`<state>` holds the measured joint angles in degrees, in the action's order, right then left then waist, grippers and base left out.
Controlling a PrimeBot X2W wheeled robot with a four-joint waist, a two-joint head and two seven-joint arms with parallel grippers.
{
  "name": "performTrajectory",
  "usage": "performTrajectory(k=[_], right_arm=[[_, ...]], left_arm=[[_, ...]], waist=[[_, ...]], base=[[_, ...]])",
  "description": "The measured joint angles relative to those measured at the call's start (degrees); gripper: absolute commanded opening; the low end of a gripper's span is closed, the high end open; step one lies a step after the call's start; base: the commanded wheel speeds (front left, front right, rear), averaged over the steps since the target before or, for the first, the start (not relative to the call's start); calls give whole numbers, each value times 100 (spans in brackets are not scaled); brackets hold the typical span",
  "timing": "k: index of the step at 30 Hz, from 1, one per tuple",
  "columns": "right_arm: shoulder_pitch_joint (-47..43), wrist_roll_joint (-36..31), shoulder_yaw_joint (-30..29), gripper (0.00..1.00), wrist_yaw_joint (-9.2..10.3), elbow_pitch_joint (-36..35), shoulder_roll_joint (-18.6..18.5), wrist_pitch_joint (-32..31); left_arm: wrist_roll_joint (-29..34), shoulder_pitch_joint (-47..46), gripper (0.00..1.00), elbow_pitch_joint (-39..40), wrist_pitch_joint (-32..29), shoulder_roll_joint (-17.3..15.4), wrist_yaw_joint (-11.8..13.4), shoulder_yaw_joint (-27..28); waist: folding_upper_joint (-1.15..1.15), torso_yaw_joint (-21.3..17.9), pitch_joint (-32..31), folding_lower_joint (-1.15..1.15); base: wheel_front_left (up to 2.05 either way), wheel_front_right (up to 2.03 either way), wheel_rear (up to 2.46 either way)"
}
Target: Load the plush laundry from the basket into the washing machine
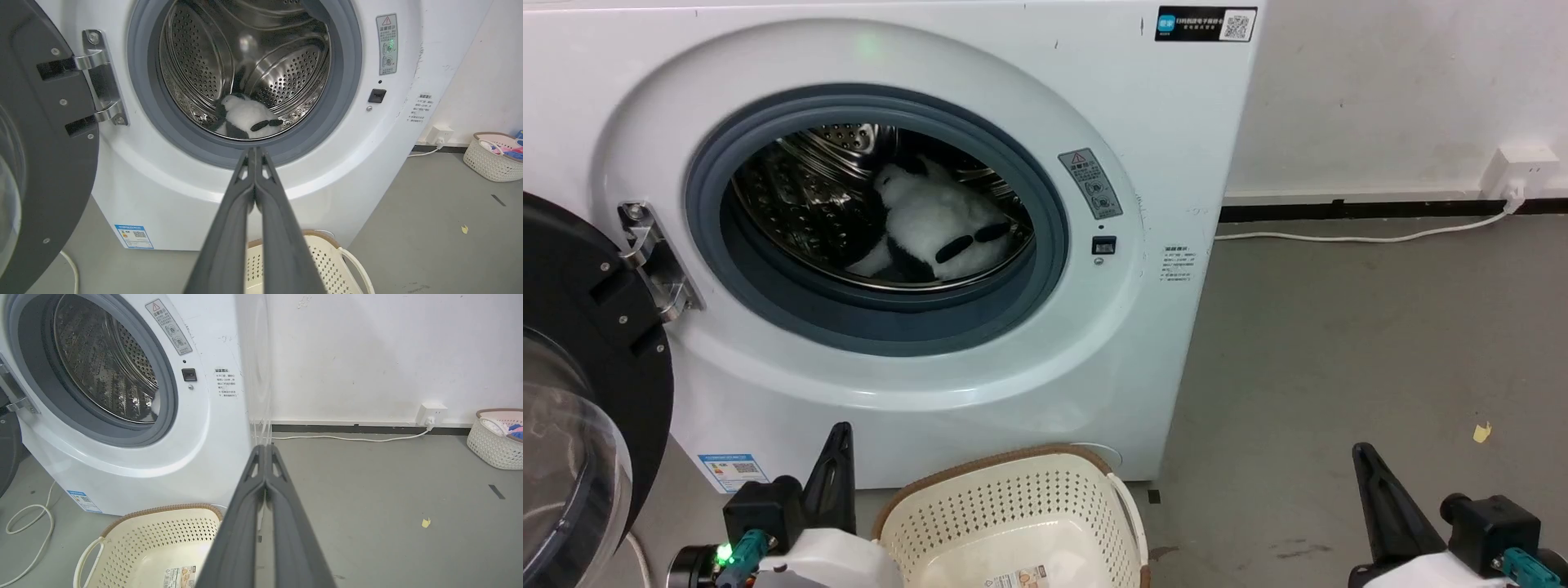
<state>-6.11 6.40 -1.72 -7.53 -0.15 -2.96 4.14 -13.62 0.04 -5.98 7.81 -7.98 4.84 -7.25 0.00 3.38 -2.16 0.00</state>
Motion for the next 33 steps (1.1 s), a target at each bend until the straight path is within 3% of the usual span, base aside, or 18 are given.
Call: performTrajectory(k=[33], right_arm=[[203,-242,60,0,0,0,0,-155]], left_arm=[[543,0,0,220,-327,196,-200,282]], waist=[[0,-140,90,0]], base=[[0,0,0]])
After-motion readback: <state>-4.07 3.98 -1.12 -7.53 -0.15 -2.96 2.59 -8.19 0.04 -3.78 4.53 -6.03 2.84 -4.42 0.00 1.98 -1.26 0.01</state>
